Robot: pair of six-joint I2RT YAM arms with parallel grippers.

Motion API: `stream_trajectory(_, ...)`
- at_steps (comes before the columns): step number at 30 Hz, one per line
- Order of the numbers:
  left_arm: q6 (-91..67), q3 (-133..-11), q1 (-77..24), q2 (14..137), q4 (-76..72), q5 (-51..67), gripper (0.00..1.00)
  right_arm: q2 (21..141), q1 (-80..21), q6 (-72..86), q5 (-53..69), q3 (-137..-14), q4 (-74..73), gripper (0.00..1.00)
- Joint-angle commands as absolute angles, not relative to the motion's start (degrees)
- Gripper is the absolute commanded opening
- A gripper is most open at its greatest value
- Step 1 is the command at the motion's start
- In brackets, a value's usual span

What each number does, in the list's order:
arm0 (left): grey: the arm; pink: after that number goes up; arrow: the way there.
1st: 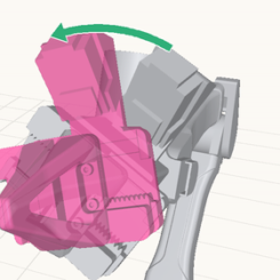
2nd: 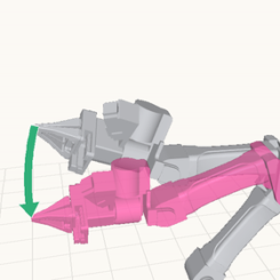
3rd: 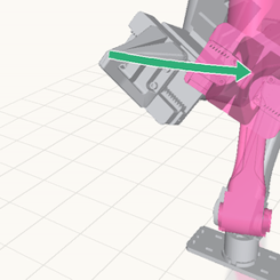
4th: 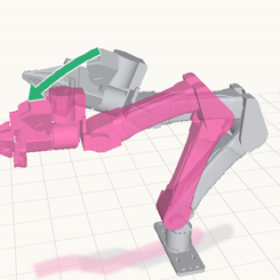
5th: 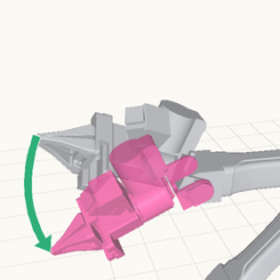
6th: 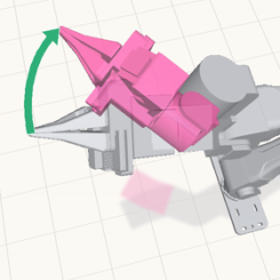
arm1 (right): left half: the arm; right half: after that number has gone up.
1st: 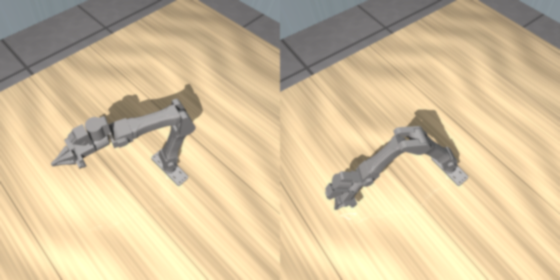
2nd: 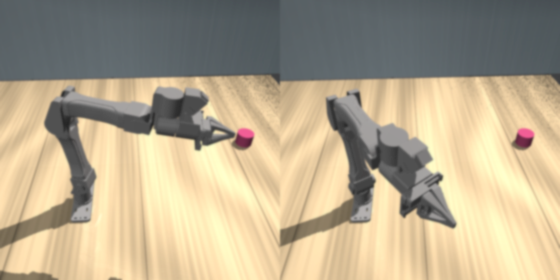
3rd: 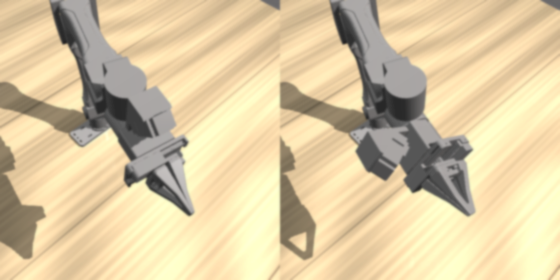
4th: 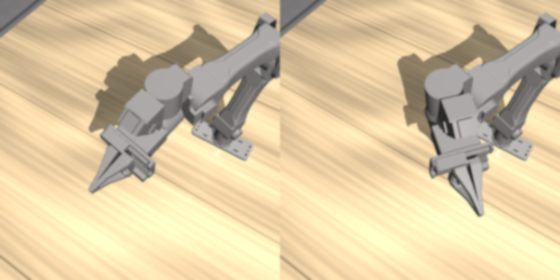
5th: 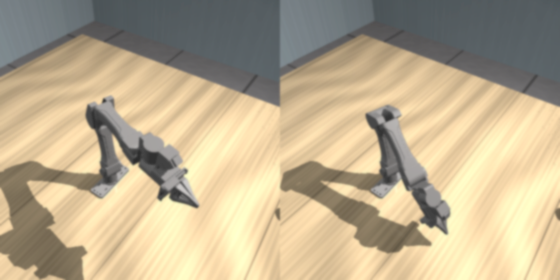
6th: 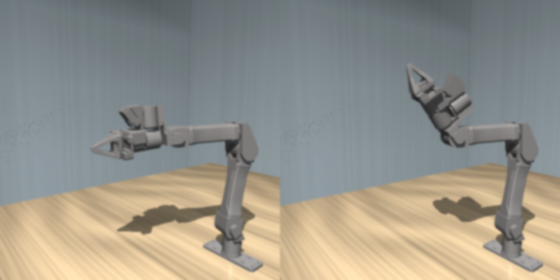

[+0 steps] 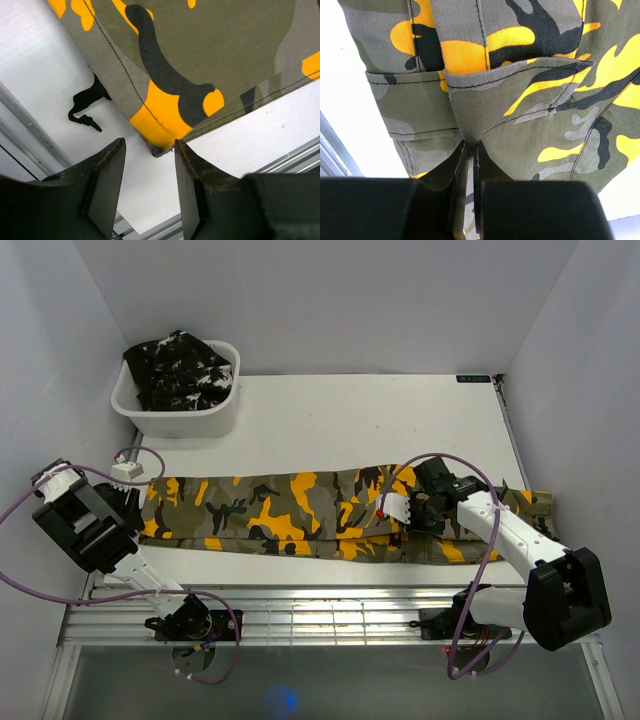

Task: Fold and stack the trousers
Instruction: Fold the trousers

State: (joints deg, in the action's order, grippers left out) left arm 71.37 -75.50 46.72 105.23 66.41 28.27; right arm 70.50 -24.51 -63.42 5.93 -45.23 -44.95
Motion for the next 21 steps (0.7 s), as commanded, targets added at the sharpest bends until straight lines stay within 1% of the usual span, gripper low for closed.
stream_trajectory(1, 71.89, -76.82, 46.76, 105.21, 68.82, 31.38, 0.55, 70.58, -24.79, -63.90, 5.89, -47.11, -45.44, 0.08)
stream_trajectory(6, 71.28, -76.29, 46.76, 105.82, 69.00, 31.82, 0.57, 70.49, -24.79, -64.07, 5.80, -47.02, -45.44, 0.08)
stream_trajectory(16, 66.62, -75.06, 46.49, 108.37, 66.01, 29.18, 0.56, 70.58, -24.79, -64.07, 5.89, -46.76, -45.62, 0.08)
stream_trajectory(18, 66.45, -74.45, 46.41, 108.19, 65.39, 29.00, 0.54, 70.66, -24.79, -64.07, 5.80, -46.67, -45.53, 0.08)
stream_trajectory(19, 66.01, -74.44, 46.41, 108.19, 65.30, 29.09, 0.51, 70.66, -24.79, -64.07, 5.80, -46.67, -45.53, 0.08)
stream_trajectory(20, 65.83, -74.62, 46.41, 108.11, 65.13, 29.18, 0.41, 70.66, -24.79, -64.07, 5.71, -46.67, -45.53, 0.08)
stream_trajectory(21, 65.66, -74.97, 46.41, 108.02, 65.13, 29.53, 0.35, 70.66, -24.79, -64.07, 5.54, -46.67, -45.53, 0.08)
